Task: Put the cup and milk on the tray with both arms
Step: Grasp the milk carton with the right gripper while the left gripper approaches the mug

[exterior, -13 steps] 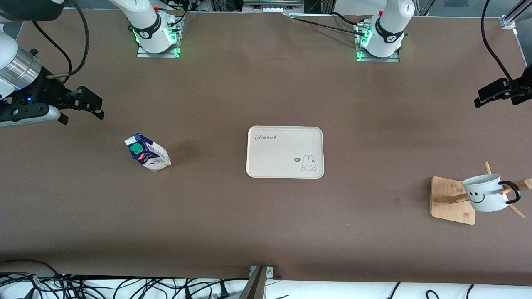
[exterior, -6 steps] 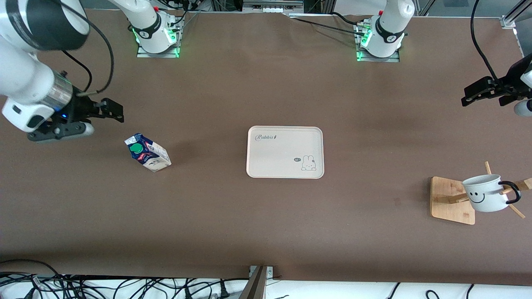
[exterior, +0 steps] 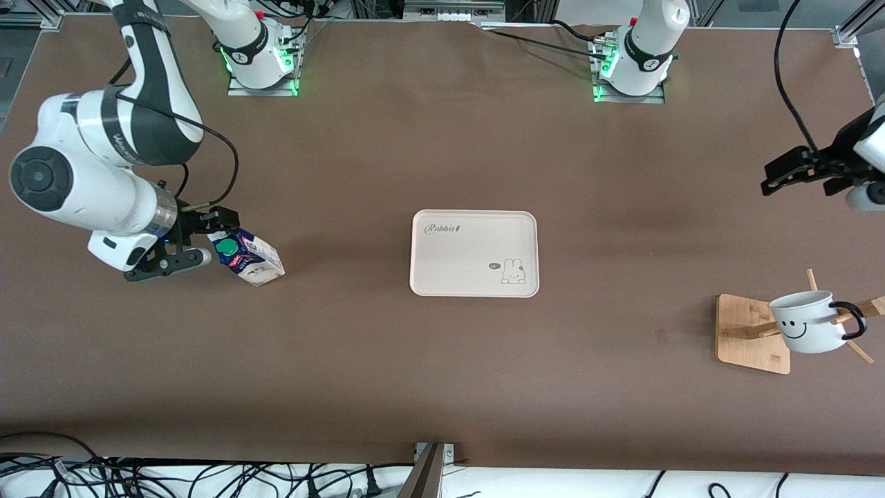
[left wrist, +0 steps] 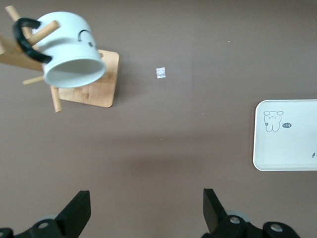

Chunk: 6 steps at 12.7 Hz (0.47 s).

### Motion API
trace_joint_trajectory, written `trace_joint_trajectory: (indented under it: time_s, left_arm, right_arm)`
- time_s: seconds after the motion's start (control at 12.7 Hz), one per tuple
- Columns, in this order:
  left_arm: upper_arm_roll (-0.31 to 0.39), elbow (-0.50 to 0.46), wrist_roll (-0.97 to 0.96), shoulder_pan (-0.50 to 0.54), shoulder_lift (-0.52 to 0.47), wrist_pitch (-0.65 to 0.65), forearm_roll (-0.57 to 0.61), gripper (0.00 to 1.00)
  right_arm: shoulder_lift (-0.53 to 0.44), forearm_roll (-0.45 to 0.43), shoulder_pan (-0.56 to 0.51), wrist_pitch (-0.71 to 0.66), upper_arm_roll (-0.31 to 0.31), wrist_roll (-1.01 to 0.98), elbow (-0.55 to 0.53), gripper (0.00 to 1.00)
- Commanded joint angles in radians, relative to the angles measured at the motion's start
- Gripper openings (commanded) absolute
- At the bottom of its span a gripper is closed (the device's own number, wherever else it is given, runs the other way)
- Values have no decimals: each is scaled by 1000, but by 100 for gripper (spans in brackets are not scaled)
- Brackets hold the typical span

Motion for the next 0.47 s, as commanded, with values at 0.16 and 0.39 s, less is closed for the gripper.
trace_joint_trajectory:
  time_s: [0.16,0.39]
  left_arm:
    - [-18,-256,-10,-20,-45,417,-7,100]
    - [-15,-397,-11,-6,-47,719,-17,100]
  right_arm:
    - [-8,-10,3,175,1,-42,-127,100]
    - [9,-10,3,217,1,-42,-150,94]
